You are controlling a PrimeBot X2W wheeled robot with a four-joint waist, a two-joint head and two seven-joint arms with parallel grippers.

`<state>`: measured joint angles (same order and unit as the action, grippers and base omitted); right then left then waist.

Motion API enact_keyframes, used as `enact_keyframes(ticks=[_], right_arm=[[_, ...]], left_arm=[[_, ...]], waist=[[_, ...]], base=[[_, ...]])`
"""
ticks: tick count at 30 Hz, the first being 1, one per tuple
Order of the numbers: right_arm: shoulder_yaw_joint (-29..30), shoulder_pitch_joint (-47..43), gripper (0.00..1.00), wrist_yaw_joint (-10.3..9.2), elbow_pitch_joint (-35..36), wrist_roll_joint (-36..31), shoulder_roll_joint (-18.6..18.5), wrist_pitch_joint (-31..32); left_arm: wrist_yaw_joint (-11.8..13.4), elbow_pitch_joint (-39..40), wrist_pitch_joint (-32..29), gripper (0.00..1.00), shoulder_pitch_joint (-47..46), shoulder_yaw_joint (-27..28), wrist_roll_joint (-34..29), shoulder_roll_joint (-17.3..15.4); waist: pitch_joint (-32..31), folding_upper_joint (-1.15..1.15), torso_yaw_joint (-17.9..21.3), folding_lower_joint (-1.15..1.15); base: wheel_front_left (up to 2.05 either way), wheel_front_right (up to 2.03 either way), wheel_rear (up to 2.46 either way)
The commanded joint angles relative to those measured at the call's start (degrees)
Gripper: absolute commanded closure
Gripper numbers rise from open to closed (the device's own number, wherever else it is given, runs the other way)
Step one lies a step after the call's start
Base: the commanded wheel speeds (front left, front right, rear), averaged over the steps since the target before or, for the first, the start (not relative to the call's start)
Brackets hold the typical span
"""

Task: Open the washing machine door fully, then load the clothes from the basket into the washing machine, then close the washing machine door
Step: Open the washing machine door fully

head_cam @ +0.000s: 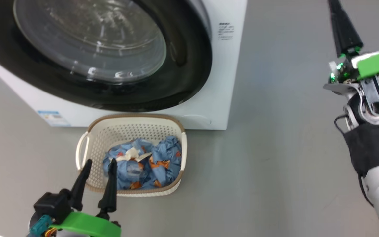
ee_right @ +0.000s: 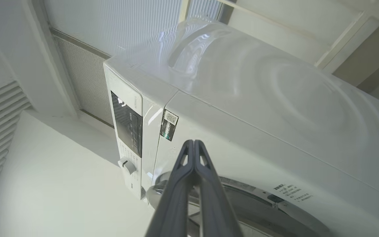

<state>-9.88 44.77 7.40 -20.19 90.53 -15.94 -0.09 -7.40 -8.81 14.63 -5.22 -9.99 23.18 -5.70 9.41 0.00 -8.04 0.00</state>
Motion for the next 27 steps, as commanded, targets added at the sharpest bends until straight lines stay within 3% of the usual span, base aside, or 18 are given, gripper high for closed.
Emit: enact_keyframes(ticks=[1,12,27], right_arm=[[-1.5,2.8,1.0,0.09,-0.5,1.1,-0.2,3.5],[-4.5,14.1,1.0,0.09,-10.5,4.1,-0.7,21.2],[-6.5,23.4,1.0,0.09,-17.0,3.0,1.4,29.7]], left_arm=[[-0.1,1.6,0.4,0.0,-2.6,1.2,0.6,-0.3],[-0.1,2.2,0.4,0.0,-6.3,-1.0,2.4,0.3],[-0.1,2.7,0.4,0.0,-10.4,-3.4,4.0,1.0]], waist=[[2.8,0.0,-2.7,0.0],[9.0,0.0,-6.0,0.0],[14.8,0.0,-8.4,0.0]], base=[[0.0,0.0,0.0],[0.0,0.0,0.0],[0.0,0.0,0.0]])
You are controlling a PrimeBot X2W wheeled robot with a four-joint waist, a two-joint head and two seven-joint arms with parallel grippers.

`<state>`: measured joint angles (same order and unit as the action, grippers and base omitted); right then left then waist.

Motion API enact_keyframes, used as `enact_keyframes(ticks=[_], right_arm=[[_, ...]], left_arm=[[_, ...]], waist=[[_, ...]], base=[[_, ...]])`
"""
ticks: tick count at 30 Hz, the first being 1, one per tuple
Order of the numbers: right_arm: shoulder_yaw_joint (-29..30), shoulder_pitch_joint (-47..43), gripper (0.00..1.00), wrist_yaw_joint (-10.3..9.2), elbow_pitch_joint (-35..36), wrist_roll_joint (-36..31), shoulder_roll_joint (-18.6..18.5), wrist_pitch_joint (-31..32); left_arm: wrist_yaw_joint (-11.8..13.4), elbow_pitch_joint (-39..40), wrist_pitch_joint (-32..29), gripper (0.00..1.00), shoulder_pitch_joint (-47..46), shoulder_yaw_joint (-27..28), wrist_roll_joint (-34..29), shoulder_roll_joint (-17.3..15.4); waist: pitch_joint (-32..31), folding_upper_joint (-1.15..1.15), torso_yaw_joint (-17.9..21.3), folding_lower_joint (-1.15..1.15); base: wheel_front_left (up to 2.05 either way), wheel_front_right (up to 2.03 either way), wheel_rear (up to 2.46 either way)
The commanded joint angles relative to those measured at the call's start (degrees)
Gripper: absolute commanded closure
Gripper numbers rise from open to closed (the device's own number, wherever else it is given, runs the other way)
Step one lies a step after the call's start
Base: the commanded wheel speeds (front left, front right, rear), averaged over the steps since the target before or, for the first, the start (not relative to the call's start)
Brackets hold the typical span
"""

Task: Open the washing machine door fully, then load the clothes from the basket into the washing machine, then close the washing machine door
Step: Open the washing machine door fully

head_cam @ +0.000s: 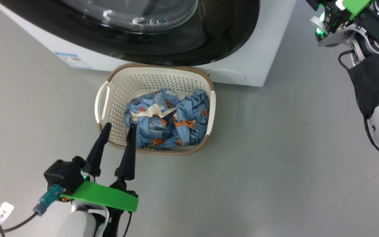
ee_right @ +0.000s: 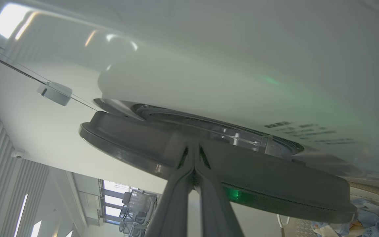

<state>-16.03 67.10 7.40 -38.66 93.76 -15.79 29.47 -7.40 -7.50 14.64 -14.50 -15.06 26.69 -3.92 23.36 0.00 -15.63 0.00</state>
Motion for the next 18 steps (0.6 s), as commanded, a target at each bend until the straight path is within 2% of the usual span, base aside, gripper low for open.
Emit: enact_keyframes(ticks=[1,18], right_arm=[[-0.4,1.6,1.0,0.09,1.2,-0.5,1.3,0.1],[-2.0,5.5,1.0,0.09,-1.9,-3.4,2.5,1.3]], left_arm=[[-0.1,1.4,0.4,0.0,-1.3,1.5,0.6,-0.7],[-0.1,1.8,0.4,0.0,-3.3,-0.1,1.9,0.4]], waist=[[1.1,0.0,-1.0,0.0],[3.6,0.0,-3.6,0.0]], base=[[0.0,0.0,0.0],[0.0,0.0,0.0]])
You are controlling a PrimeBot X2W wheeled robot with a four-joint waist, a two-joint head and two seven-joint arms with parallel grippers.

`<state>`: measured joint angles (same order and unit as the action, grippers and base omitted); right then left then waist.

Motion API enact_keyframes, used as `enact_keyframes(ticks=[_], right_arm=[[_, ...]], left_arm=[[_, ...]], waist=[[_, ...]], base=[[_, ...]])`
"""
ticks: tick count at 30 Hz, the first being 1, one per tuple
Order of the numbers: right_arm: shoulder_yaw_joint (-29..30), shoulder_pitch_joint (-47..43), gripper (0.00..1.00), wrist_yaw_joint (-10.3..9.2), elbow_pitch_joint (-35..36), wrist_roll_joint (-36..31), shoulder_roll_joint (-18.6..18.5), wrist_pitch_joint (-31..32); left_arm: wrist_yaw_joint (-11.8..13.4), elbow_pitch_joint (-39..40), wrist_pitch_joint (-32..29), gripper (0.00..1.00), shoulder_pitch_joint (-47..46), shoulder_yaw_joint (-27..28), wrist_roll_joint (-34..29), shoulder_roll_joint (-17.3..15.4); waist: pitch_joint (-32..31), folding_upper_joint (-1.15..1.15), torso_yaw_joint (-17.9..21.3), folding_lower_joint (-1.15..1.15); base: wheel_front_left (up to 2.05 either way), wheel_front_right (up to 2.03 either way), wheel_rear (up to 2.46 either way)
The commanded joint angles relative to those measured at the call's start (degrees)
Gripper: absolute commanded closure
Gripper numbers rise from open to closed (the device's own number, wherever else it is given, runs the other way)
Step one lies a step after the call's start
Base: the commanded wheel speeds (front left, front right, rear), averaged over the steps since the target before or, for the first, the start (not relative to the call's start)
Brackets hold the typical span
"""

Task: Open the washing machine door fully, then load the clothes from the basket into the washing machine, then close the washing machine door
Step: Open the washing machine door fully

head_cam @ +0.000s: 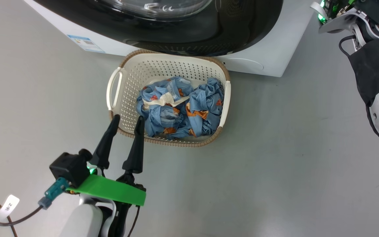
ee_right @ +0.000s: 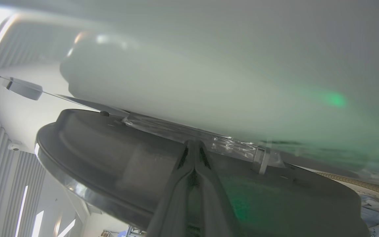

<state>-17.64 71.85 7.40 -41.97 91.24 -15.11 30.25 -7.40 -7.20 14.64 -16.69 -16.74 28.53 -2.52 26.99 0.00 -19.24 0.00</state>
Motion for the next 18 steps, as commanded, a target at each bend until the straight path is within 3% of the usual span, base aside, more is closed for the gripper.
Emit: enact_keyframes(ticks=[1,18], right_arm=[[-0.6,0.6,1.0,0.09,1.5,-1.0,1.9,0.7],[-3.6,-8.6,1.0,0.09,5.3,-1.0,3.7,3.5]], left_arm=[[-0.1,1.5,0.4,0.0,-1.2,1.5,0.1,-0.9],[-0.1,0.9,0.4,0.0,2.1,2.3,-1.1,-1.6]], waist=[[-0.1,0.0,0.0,0.0],[-5.9,0.0,1.0,0.0]], base=[[0.0,0.0,0.0],[0.0,0.0,0.0]])
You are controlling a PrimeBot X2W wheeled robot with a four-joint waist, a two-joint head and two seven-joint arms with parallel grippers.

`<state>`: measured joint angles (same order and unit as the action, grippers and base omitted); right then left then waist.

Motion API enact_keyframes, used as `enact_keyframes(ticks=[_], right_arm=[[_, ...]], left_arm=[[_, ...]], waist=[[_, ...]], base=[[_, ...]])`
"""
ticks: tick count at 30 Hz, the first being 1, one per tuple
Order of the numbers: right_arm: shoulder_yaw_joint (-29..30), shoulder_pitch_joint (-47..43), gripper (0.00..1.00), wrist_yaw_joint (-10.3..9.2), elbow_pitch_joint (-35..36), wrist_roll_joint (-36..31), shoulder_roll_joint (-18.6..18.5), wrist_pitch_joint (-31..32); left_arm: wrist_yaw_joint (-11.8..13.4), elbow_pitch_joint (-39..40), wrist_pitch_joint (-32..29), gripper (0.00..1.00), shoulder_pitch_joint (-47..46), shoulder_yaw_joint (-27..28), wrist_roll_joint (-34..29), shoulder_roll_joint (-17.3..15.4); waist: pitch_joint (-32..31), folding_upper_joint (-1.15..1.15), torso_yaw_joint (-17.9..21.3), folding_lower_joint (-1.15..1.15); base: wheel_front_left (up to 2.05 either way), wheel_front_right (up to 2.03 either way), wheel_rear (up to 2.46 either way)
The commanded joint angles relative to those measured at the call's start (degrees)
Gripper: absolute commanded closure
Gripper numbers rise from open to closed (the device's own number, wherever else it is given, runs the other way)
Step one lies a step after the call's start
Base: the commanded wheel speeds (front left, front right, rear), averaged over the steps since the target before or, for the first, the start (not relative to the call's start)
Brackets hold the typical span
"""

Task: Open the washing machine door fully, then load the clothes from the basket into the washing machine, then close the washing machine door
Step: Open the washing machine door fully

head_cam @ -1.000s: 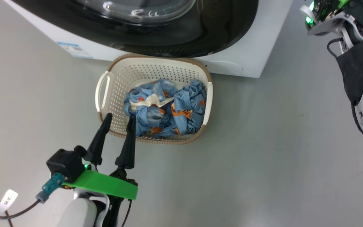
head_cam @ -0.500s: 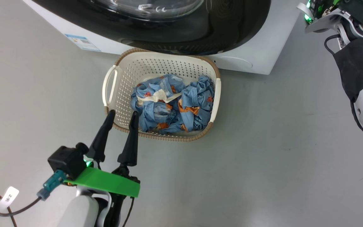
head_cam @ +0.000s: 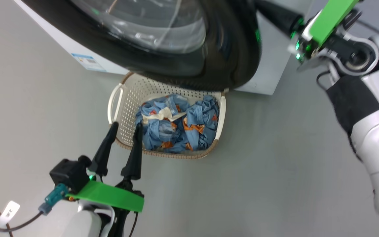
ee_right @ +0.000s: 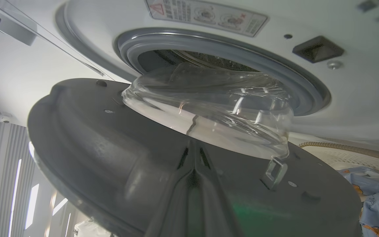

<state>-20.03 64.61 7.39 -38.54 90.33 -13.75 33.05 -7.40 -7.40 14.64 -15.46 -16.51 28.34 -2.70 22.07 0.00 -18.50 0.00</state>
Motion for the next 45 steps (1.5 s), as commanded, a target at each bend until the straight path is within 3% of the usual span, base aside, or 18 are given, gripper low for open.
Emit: enact_keyframes(ticks=[1,26,45], right_arm=[[-1.5,-2.0,1.0,0.1,2.2,-0.1,2.5,1.0],[-7.0,-18.1,1.0,0.1,10.9,1.5,7.8,7.0],[-9.8,-23.0,1.0,0.1,13.5,2.3,10.6,7.2]], left_arm=[[-0.1,1.0,0.4,0.0,1.2,2.3,-1.0,-1.6],[-0.1,1.3,0.4,0.0,8.8,5.6,-3.1,-2.4],[-0.1,1.5,0.4,0.0,10.5,5.7,-3.7,-2.9]], waist=[[-1.4,0.0,0.3,0.0],[-9.9,0.0,-1.6,0.0],[-13.1,0.0,-2.6,0.0]], base=[[0.0,0.0,0.0],[0.0,0.0,0.0],[0.0,0.0,0.0]])
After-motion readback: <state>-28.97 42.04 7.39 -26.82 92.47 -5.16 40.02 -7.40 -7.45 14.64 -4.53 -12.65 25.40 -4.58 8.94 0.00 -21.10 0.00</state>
